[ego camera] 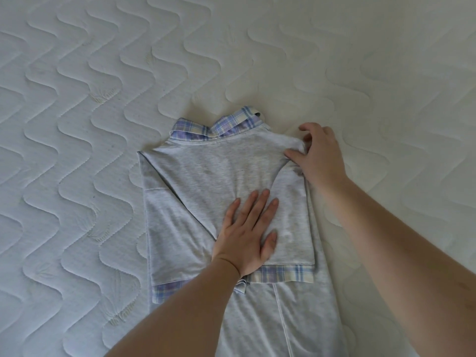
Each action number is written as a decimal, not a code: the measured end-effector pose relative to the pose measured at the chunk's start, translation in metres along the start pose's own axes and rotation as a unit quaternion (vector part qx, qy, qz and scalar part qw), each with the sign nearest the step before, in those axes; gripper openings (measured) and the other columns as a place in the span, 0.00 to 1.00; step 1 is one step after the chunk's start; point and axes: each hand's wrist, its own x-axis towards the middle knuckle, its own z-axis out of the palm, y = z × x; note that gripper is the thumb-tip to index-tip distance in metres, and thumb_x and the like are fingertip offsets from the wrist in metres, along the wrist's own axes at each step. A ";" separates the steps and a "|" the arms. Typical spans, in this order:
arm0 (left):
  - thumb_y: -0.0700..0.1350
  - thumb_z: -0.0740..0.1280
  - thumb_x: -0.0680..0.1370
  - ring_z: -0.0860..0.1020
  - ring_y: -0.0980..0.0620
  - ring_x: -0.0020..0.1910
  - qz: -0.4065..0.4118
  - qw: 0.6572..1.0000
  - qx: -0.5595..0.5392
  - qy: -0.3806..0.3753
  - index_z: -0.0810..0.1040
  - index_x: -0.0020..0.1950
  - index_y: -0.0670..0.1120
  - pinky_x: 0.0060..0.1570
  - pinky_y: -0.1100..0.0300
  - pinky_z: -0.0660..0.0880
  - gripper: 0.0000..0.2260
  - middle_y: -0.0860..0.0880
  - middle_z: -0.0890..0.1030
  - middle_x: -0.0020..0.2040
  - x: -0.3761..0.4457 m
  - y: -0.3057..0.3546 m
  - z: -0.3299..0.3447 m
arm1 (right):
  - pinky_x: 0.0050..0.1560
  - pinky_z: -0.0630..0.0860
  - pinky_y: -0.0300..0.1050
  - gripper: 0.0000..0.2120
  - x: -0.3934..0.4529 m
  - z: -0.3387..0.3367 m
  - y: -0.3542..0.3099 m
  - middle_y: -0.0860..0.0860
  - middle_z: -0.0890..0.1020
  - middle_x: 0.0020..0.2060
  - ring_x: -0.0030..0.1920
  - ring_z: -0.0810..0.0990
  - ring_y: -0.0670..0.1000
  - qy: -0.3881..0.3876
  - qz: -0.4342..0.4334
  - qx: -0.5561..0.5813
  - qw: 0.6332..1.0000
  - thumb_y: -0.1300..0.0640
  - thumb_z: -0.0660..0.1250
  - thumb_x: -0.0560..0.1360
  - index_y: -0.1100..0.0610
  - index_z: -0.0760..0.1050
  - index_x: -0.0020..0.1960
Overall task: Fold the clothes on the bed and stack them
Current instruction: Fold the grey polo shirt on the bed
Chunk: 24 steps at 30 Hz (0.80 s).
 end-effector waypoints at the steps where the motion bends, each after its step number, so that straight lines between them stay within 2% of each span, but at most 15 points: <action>1: 0.58 0.48 0.81 0.47 0.52 0.79 0.000 1.000 0.001 0.000 0.50 0.80 0.51 0.75 0.46 0.46 0.28 0.51 0.50 0.81 0.000 0.000 0.000 | 0.57 0.71 0.46 0.25 -0.005 0.000 0.003 0.52 0.73 0.55 0.55 0.75 0.52 0.016 -0.004 0.004 1.000 0.52 0.73 0.72 0.54 0.71 0.66; 5: 0.58 0.46 0.82 0.46 0.52 0.79 -0.002 1.000 0.002 -0.003 0.49 0.81 0.52 0.75 0.46 0.45 0.28 0.51 0.50 0.81 0.000 0.000 0.000 | 0.65 0.70 0.52 0.24 -0.020 0.001 0.008 0.53 0.73 0.64 0.63 0.74 0.52 0.055 -0.036 0.027 0.997 0.47 0.63 0.79 0.54 0.66 0.72; 8: 0.58 0.46 0.81 0.46 0.52 0.79 -0.001 1.000 0.001 0.000 0.50 0.80 0.52 0.75 0.46 0.45 0.28 0.51 0.50 0.81 -0.001 0.001 -0.001 | 0.67 0.69 0.50 0.21 -0.032 0.008 0.009 0.54 0.73 0.66 0.65 0.73 0.53 0.069 -0.063 0.030 0.995 0.51 0.59 0.82 0.57 0.66 0.73; 11: 0.58 0.46 0.82 0.46 0.53 0.79 -0.001 1.000 0.000 0.004 0.50 0.80 0.52 0.76 0.46 0.45 0.27 0.51 0.51 0.81 -0.002 0.001 -0.002 | 0.63 0.67 0.40 0.22 -0.026 0.009 0.009 0.54 0.76 0.61 0.61 0.74 0.52 0.065 0.025 0.080 0.994 0.51 0.63 0.80 0.59 0.69 0.71; 12: 0.58 0.45 0.82 0.45 0.53 0.79 -0.001 1.000 0.000 0.003 0.49 0.80 0.52 0.76 0.46 0.45 0.27 0.51 0.50 0.81 -0.002 0.001 -0.002 | 0.61 0.67 0.40 0.21 -0.019 0.008 0.008 0.54 0.78 0.59 0.60 0.75 0.51 0.060 0.041 0.096 0.993 0.50 0.65 0.79 0.58 0.71 0.69; 15: 0.58 0.44 0.82 0.44 0.53 0.79 -0.002 1.000 -0.002 0.000 0.48 0.81 0.52 0.76 0.46 0.46 0.27 0.52 0.48 0.81 -0.002 0.000 0.000 | 0.56 0.73 0.44 0.14 0.001 0.004 0.003 0.50 0.82 0.49 0.52 0.79 0.50 0.032 0.030 0.102 0.994 0.50 0.69 0.75 0.57 0.79 0.57; 18: 0.58 0.44 0.82 0.44 0.53 0.79 -0.001 1.000 -0.002 0.003 0.48 0.81 0.52 0.75 0.46 0.46 0.27 0.52 0.48 0.81 -0.001 0.000 0.001 | 0.50 0.72 0.44 0.12 0.022 0.003 -0.001 0.48 0.80 0.41 0.45 0.78 0.49 0.032 0.010 0.075 0.997 0.50 0.73 0.72 0.57 0.81 0.51; 21: 0.58 0.44 0.82 0.45 0.53 0.79 0.001 1.000 0.000 0.007 0.48 0.81 0.52 0.75 0.46 0.45 0.27 0.52 0.49 0.81 -0.001 -0.001 0.002 | 0.50 0.72 0.44 0.12 0.035 0.001 -0.001 0.50 0.81 0.41 0.44 0.78 0.49 0.007 -0.032 0.040 0.999 0.50 0.72 0.72 0.57 0.82 0.50; 24: 0.58 0.45 0.82 0.46 0.52 0.79 0.002 1.000 -0.003 0.009 0.49 0.81 0.52 0.75 0.46 0.47 0.27 0.52 0.49 0.81 -0.001 -0.001 0.003 | 0.46 0.68 0.34 0.11 0.029 -0.002 0.007 0.47 0.83 0.47 0.50 0.79 0.48 0.012 -0.041 0.073 0.996 0.51 0.65 0.78 0.55 0.80 0.54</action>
